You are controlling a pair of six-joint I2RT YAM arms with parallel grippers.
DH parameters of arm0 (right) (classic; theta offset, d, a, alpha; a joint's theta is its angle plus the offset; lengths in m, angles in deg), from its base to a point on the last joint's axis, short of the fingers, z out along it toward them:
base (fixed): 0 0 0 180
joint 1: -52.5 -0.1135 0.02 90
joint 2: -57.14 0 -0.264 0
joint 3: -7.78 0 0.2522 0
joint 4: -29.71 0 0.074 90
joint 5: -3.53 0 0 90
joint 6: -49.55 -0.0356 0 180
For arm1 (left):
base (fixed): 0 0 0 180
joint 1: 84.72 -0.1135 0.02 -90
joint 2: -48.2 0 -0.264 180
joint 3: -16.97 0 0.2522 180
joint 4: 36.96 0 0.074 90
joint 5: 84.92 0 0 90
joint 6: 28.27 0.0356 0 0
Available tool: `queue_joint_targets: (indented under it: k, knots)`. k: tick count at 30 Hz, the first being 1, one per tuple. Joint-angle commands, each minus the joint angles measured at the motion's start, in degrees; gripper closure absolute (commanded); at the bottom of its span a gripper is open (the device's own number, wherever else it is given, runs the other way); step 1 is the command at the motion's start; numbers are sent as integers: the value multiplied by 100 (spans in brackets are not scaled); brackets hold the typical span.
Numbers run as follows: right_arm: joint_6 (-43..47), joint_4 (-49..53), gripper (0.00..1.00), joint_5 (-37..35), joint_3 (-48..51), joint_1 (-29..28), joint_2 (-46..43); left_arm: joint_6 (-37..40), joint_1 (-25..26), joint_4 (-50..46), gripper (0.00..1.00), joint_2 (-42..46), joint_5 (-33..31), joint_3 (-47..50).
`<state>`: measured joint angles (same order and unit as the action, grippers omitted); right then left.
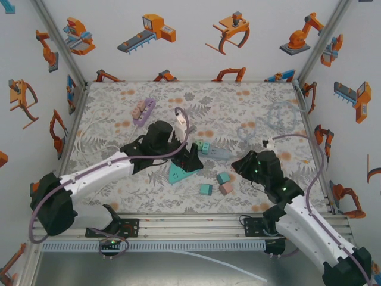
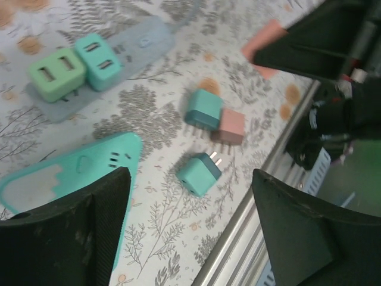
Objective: Pull the plug off the socket
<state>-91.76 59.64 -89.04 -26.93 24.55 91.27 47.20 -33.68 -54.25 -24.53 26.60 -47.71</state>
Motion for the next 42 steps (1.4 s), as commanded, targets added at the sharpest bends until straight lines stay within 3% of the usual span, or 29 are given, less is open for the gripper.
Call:
queue_joint_targets:
  k: [1,9,22,29,42]
  knots:
    - [-306,4,100,-227,266,26,-126,450,81,258,10,432,77,304]
    - [-392,-612,100,-115,737,43,60,442,84,226,2,647,-608,486]
    - [-605,-1159,82,39,1096,52,542,398,81,226,1,637,-928,521]
    - [-720,-785,64,-141,1091,48,503,380,81,190,2,659,-1060,530]
    - [-742,146,44,-614,780,51,109,311,81,54,3,695,-1456,548]
